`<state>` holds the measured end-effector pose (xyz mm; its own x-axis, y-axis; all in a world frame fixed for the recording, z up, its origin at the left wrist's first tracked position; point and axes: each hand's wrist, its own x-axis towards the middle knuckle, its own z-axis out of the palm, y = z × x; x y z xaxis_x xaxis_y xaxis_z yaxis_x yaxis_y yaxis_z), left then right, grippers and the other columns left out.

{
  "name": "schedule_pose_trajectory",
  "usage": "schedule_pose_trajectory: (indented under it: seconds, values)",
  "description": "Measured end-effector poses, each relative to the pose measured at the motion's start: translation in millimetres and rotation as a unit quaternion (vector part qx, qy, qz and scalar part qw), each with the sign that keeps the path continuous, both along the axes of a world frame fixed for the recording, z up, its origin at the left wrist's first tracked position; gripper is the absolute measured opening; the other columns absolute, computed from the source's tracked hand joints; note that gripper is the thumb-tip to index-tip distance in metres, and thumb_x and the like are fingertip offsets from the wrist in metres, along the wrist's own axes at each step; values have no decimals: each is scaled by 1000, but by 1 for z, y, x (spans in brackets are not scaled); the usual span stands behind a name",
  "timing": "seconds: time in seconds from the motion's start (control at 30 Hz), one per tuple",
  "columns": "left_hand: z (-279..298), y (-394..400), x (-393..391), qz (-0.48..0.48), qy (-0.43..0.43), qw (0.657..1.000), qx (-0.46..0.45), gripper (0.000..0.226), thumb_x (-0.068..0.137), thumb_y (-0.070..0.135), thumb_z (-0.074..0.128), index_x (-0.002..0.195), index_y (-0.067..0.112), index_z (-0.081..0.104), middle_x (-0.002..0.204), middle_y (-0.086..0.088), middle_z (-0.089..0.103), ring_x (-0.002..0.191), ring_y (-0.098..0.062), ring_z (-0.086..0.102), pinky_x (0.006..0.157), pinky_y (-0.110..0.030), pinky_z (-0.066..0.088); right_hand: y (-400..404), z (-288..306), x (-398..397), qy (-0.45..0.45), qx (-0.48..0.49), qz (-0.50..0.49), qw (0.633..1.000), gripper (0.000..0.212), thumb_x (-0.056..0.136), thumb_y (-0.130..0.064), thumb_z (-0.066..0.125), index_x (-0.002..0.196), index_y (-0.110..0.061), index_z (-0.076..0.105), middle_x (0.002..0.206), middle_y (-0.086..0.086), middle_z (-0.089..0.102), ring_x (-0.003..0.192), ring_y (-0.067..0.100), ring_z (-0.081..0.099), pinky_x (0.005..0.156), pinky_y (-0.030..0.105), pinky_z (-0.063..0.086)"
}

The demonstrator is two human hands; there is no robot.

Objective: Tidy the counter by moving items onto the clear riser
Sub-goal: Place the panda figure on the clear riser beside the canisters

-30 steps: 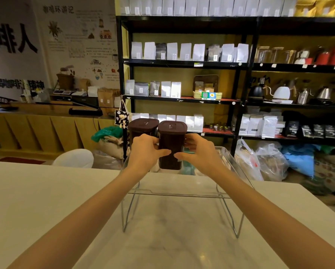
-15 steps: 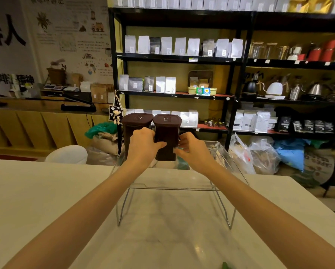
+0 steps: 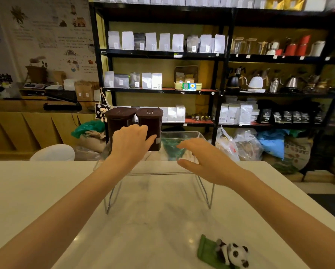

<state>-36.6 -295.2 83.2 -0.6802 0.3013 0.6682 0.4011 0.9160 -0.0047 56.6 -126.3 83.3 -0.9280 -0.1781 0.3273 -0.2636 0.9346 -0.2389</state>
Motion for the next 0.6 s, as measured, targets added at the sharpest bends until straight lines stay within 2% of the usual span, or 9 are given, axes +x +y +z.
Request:
schedule_pose_trajectory:
  seconds: [0.1,0.2,0.3,0.37,0.43,0.5,0.6]
  values:
    - [-16,8,27,-82,39,995,45,41,85,40,57,110,9,64,108,-15,70,97,-31,66,71,-39,57,15,-19,39,48,31,13,998,47,90,-39,46,134,-24,39,145,-4,40,135,12,30,111,26,22]
    - [-32,16,59,-133,56,989,16,50,84,44,53,119,9,60,121,-14,66,110,-29,63,81,-40,56,32,-45,72,63,67,6,996,57,84,-52,32,134,-25,38,146,-3,40,138,14,29,110,24,16]
    - [-48,23,92,-167,25,985,-20,59,84,49,37,124,11,55,125,-11,64,113,-26,62,90,-41,52,45,-71,101,47,62,-9,997,64,82,-62,30,135,-26,36,146,-3,40,138,13,28,110,23,16]
    - [-62,27,111,-192,6,981,-38,59,84,49,36,125,12,54,126,-11,63,115,-26,61,93,-43,49,50,-87,116,6,40,-19,999,74,76,-68,22,137,-28,32,149,-6,34,139,11,24,110,21,13]
    - [-77,31,127,-211,-3,975,-65,57,84,50,36,125,14,55,126,-8,64,114,-24,61,91,-39,50,53,-100,128,-42,12,-25,999,81,73,-74,21,139,-29,27,150,-8,30,138,10,22,108,18,12]
    - [-91,35,137,-249,-50,964,-82,60,84,54,34,129,17,51,132,-6,59,120,-23,57,96,-37,48,54,-112,137,-69,-14,-24,997,78,74,-70,27,140,-29,24,149,-7,31,136,9,25,105,16,17]
    - [-112,37,140,-287,-204,932,-87,78,79,70,24,142,24,30,152,2,32,140,-16,30,114,-32,27,54,-126,143,-87,-47,-24,995,65,84,-54,45,139,-27,26,147,-6,36,131,10,34,107,23,28]
